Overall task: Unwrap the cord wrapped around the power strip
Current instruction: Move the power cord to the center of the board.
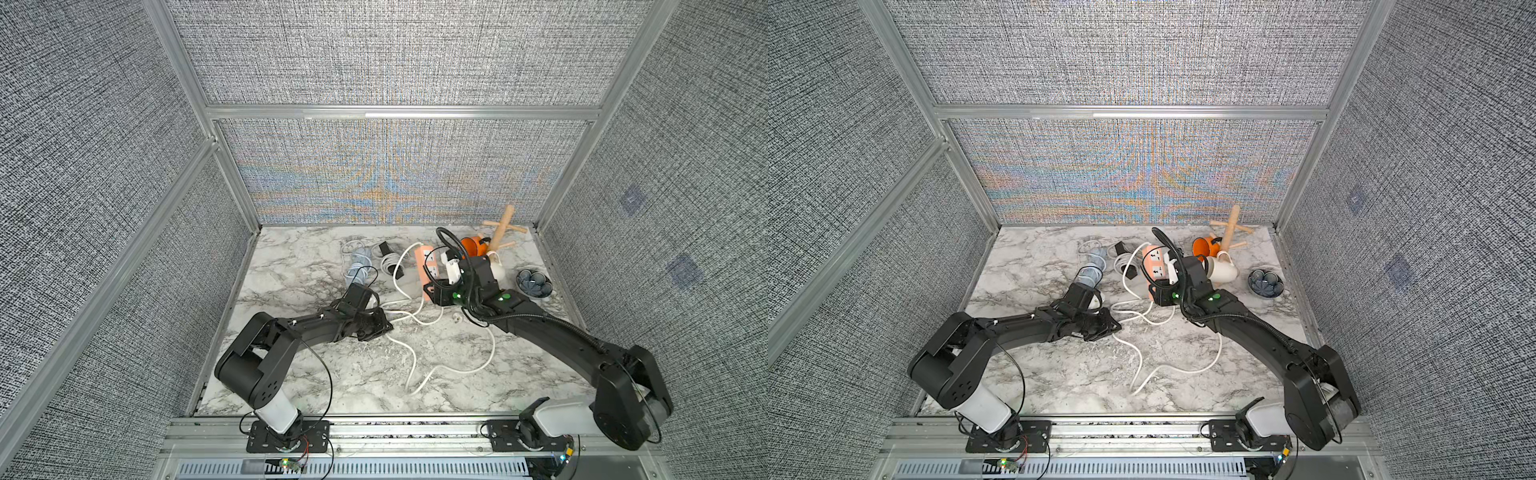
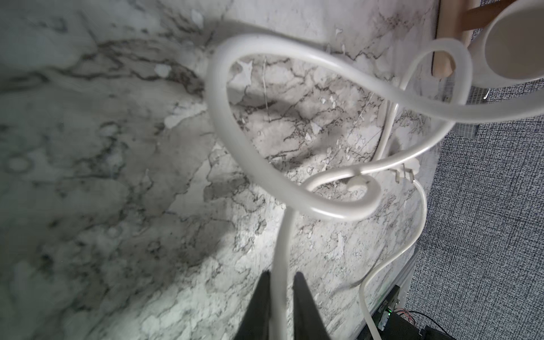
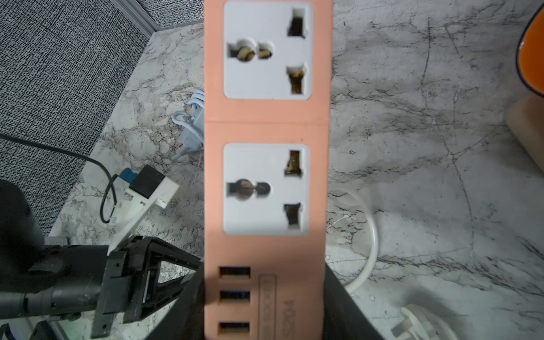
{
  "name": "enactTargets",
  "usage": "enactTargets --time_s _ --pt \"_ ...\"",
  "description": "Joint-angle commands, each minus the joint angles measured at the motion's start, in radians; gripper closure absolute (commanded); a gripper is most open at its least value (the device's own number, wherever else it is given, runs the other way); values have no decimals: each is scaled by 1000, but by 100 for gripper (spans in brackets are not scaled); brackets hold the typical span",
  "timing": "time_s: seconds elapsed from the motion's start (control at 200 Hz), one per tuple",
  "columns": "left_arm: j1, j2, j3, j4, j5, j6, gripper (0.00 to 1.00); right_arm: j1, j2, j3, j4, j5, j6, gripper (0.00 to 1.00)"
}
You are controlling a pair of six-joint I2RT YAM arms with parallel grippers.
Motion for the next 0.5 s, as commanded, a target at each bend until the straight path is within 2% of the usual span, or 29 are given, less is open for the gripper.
enactTargets --time_s 0.0,0.11,0.335,0.495 --pt "10 -58 -19 -32 -61 42 100 -11 -11 -32 22 18 12 98" --pt "20 -150 -43 -91 -141 79 100 -13 -5 -64 27 26 29 98" --pt "39 -318 -7 -428 -325 247 100 -13 35 -107 19 52 82 99" --pt "118 -378 -22 -556 -388 297 100 -13 79 -111 2 103 101 100"
